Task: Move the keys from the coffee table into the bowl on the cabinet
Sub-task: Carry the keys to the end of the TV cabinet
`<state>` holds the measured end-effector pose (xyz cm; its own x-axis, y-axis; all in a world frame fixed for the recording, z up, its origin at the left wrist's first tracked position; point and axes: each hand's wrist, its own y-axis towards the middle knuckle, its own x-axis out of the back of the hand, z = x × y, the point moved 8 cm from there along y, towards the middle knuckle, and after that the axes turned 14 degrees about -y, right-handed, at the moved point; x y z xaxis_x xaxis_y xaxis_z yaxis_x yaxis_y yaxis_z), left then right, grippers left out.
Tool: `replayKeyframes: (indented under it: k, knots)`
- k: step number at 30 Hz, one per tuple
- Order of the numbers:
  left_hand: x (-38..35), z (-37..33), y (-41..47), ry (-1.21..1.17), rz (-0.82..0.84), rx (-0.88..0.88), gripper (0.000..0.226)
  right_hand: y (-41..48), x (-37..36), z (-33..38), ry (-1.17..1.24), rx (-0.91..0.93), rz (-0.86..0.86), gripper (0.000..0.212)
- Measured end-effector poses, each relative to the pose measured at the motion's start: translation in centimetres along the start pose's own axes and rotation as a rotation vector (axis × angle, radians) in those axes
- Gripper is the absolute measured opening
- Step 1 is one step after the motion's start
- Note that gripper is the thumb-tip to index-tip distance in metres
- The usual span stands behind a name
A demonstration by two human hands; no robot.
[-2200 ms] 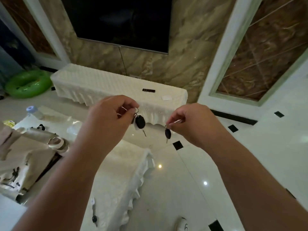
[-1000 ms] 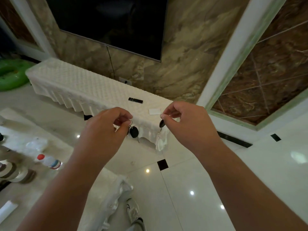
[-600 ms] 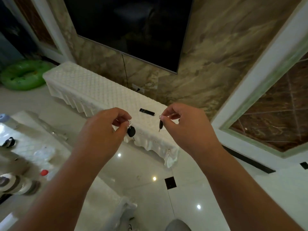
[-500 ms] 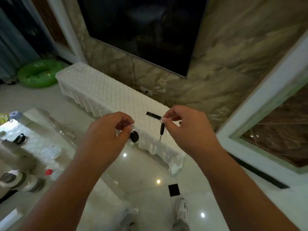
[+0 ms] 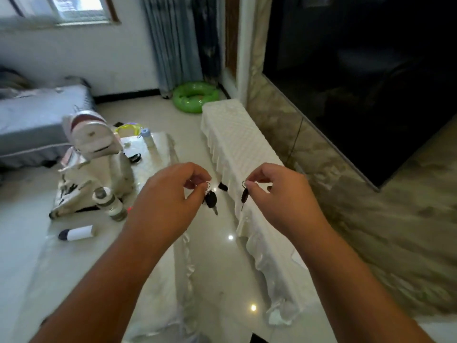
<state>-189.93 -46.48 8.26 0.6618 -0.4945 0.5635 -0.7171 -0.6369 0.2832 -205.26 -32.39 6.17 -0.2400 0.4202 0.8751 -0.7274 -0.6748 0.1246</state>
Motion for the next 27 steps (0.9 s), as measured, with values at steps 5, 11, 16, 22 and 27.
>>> replayKeyframes:
  k: [5,11,16,22,27]
  knots:
    - [1.3,1.3,-0.6,0.045,-0.088,0.082,0.013,2.1,-1.9,0.8,0.015,0.117,0.036,0.006]
    - [1.2,3.7,1.0,0.060,-0.129,0.124,0.014,5.9,-4.1,1.2,0.051,0.170,0.087,0.002]
    - [0.9,7.1,4.2,0.001,-0.143,0.173,0.014,9.7,-6.4,2.0,0.023,0.191,0.135,0.001]
    - [1.1,10.8,11.2,0.039,-0.082,0.166,0.015,16.6,-8.7,4.2,-0.012,0.159,0.152,0.003]
    - [3.0,14.0,17.4,0.055,-0.089,0.162,0.013,22.5,-10.7,7.7,-0.040,0.163,0.093,0.005]
